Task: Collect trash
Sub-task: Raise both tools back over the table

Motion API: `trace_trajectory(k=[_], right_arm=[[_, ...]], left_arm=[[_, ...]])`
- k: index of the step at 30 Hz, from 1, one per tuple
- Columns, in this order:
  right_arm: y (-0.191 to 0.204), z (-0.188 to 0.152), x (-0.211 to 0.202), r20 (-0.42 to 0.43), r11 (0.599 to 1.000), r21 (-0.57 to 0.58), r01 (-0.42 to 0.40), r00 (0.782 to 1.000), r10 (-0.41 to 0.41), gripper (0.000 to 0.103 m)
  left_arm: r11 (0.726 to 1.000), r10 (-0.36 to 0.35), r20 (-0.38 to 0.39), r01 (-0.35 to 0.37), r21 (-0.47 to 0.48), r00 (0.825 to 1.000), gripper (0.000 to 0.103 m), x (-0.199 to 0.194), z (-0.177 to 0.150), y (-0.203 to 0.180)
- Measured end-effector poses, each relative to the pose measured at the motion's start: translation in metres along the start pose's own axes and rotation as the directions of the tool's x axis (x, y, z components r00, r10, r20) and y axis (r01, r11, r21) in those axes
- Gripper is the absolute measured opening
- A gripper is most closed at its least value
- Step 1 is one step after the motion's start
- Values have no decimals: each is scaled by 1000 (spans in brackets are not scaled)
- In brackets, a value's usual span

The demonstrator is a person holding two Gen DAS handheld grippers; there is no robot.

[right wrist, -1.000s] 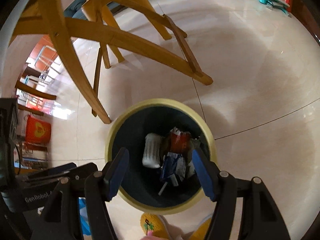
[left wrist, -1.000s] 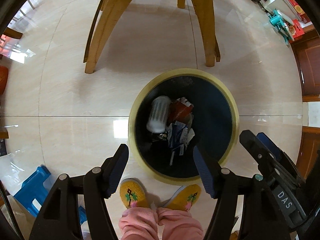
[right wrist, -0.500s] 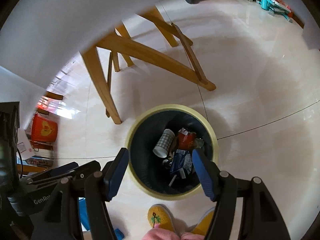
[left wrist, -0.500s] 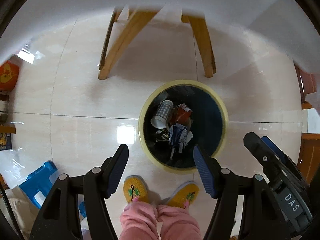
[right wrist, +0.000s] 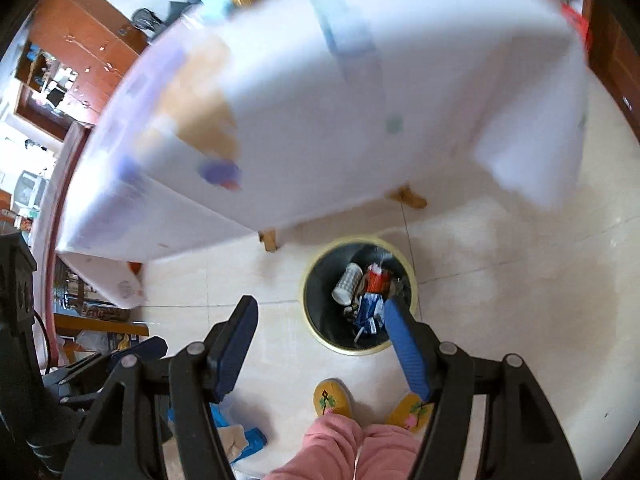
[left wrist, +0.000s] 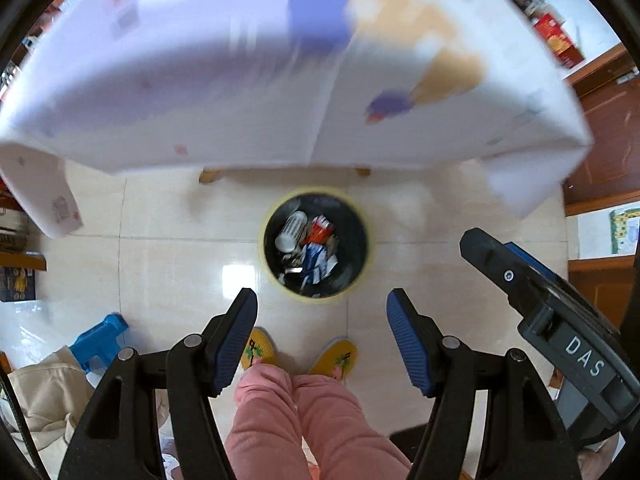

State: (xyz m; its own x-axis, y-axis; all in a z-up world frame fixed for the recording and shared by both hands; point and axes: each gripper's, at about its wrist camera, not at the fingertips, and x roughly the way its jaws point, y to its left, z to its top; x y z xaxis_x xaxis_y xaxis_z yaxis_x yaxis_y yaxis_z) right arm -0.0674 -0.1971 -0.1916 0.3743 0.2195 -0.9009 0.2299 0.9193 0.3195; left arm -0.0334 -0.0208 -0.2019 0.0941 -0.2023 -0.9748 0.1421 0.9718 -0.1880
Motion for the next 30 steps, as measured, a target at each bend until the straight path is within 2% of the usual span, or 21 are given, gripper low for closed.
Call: trace_trajectory(k=[8,11,16,24,30], right_arm=[[31,38,-110,108,994,-111,18,994,-6,66],[38,49,-140,156,989,-149,5,988,19,66],[52,66,-188,241,975,-223,-11,968,66,66],[59,97,-215,277,955,-296,-27,954,112,66],[61,128,-210,263,959,-283,-30,959,108,66]], left_arm=[[999,-40,140,39,9,989,66,-122,21,-29],[999,-44,223,40,21,974,66,-167,27,-41],[999,-20,320,10,34,947,66,-218,34,-57],[998,-56,346,50,26,937,66,-251,47,-57],[998,-66,329,60,27,942,65,-247,70,-49]])
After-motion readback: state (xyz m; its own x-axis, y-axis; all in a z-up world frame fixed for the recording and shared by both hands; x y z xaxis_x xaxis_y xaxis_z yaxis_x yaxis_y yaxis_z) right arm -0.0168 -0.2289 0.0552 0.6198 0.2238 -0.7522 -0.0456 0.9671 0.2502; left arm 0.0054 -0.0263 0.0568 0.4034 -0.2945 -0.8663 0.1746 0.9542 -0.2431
